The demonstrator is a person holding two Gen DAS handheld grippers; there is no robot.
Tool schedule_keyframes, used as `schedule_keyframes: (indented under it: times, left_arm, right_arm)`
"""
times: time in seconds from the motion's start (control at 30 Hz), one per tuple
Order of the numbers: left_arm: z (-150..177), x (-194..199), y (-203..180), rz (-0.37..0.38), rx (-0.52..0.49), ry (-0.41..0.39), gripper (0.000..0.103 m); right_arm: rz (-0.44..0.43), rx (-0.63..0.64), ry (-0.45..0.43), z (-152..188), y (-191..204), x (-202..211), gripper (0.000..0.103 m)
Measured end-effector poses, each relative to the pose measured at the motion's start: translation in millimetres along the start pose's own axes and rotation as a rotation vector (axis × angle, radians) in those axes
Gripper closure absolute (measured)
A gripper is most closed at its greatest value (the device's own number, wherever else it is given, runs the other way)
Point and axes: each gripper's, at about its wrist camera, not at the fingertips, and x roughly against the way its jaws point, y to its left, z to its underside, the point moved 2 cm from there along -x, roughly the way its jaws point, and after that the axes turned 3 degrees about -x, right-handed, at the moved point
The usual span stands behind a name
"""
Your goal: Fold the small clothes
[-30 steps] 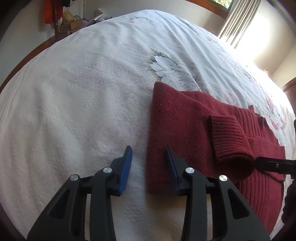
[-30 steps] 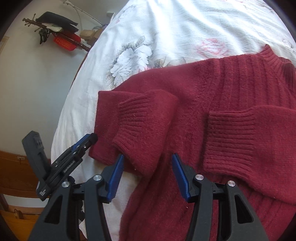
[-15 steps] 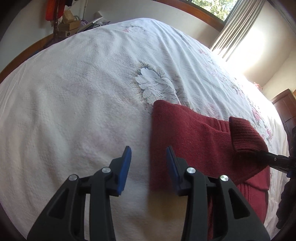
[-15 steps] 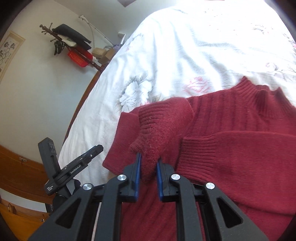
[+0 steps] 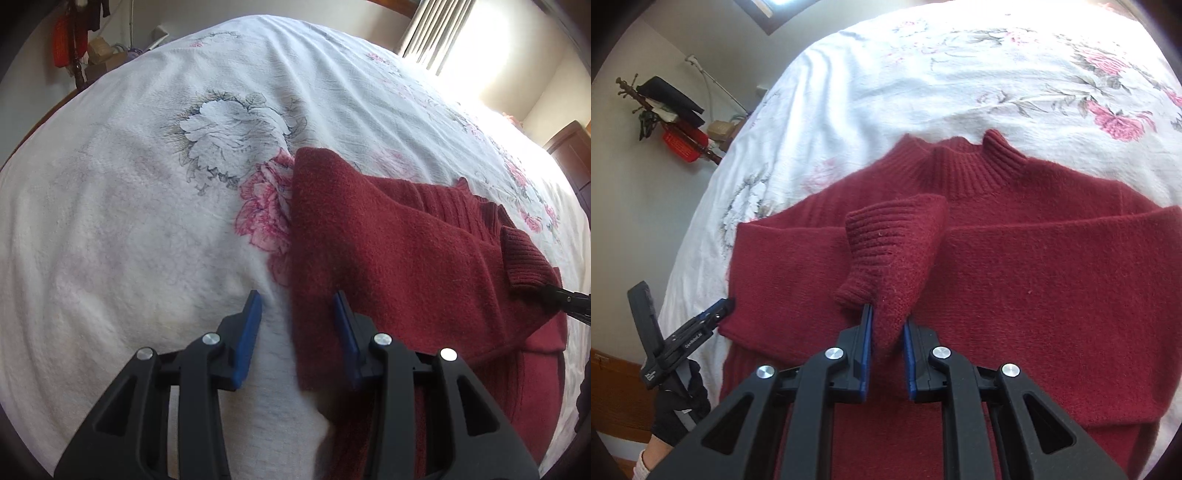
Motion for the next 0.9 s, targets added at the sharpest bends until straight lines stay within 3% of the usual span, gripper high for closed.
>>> schedule_keyframes:
  times: [0.07,0.1,0.13,0.27,0.3,0.43,0.5,0.57,0.67,0.73,0.9]
  left_arm:
    - [0.4,-2.2,-0.3,-0.007,-0.008,0.005,0.061]
    - [-0.3,-0.5,-0.7,-0.010,-0.015,0.005,0.061]
    - [-0.8,3.4,-0.4,-0.015,-0.020,0.003,0.061]
    - [-8.7,34.7,-2.7,0.033,0.004,-0.067,0.061]
    - [-11.2,40.4,-7.8,0.051,0.001,-0.079,0.061]
    - [-17.6,42.8,-42.0,0.140,-0.026,-0.071,0.060]
    - [-15.9,37.6,-57.0,0.174,-0.037,-0.058,0.060]
    - [-14.9,27.6,-66.9,0.189,-0.046,-0.035,0.060]
    - [-9.4,9.1,-68.0,0.177,-0.032,0.009,0.060]
    - [-6.7,-0.5,-63.6,0.175,-0.011,0.029,0.060]
    - [-4.1,-6.4,-58.5,0.170,-0.010,0.024,0.060]
  right_arm:
    - [0.027,-0.003,0.027,5.0,-8.3,-8.3,0.084]
    - [0.053,0.000,0.027,6.3,-9.7,-8.1,0.076]
    - [0.079,0.007,0.013,7.2,-9.2,-3.4,0.069]
    - [0.124,0.122,-0.080,6.4,13.3,29.9,0.059]
    - [0.135,0.164,-0.080,5.8,23.8,32.5,0.050]
    - [0.217,0.348,-0.006,7.8,64.2,8.3,0.036]
    - [0.305,0.421,0.034,10.6,73.5,-14.2,0.037]
    - [0.409,0.451,0.061,11.1,71.4,-34.3,0.043]
    - [0.412,0.385,0.074,4.2,52.7,-40.1,0.086]
    - [0.316,0.290,0.046,-0.4,35.2,-24.2,0.092]
    - [0.127,0.048,-0.013,-0.9,-22.0,20.9,0.093]
